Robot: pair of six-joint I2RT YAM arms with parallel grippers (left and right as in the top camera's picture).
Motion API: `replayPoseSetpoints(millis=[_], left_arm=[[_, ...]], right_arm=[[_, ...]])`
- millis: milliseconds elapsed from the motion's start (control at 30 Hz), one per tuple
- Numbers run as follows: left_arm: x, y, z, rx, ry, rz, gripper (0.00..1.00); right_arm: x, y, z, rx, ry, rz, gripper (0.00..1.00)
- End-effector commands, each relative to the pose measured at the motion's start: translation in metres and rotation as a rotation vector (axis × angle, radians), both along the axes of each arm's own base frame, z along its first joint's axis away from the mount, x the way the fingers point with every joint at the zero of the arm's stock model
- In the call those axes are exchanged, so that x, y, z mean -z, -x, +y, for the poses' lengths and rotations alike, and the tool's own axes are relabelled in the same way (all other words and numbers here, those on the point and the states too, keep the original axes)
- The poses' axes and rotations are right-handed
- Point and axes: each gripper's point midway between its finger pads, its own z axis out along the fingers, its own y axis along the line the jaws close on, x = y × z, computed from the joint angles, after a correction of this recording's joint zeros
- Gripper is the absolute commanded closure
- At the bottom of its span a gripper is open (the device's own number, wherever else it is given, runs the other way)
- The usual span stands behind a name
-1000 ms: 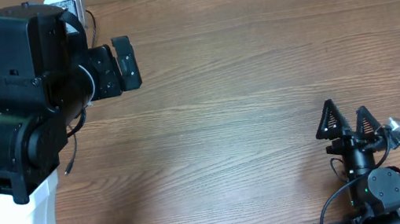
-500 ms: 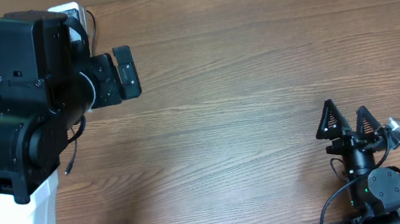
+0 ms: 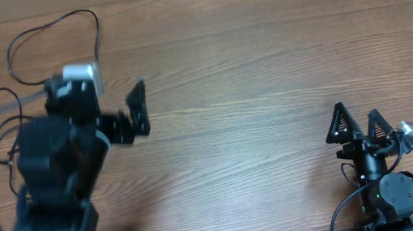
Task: Untangle cables
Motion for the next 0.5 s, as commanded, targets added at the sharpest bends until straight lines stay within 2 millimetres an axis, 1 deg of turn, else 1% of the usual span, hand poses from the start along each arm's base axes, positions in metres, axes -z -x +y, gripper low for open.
replayPoseSetpoints(millis=[0, 233, 367, 467], left_arm=[[0.032, 0.022, 0.0, 0.062, -0.035, -0.102, 0.0], [0.076, 0.045, 0.004, 0.069, -0.088, -0.303, 0.0], [0.111, 0.052, 0.011, 0.043, -0.088, -0.336, 0.0], [0.133, 0.055, 0.015, 0.029, -0.089, -0.339, 0.0]], right_arm=[[0.001, 0.0, 0.001, -0.004, -0.005, -0.007, 0.0], [0.001, 0.0, 0.001, -0.004, -0.005, -0.007, 0.0], [0.001, 0.0, 0.001, -0.004, -0.005, -0.008, 0.0], [0.001, 0.0, 0.001, -0.004, -0.005, -0.007, 0.0]])
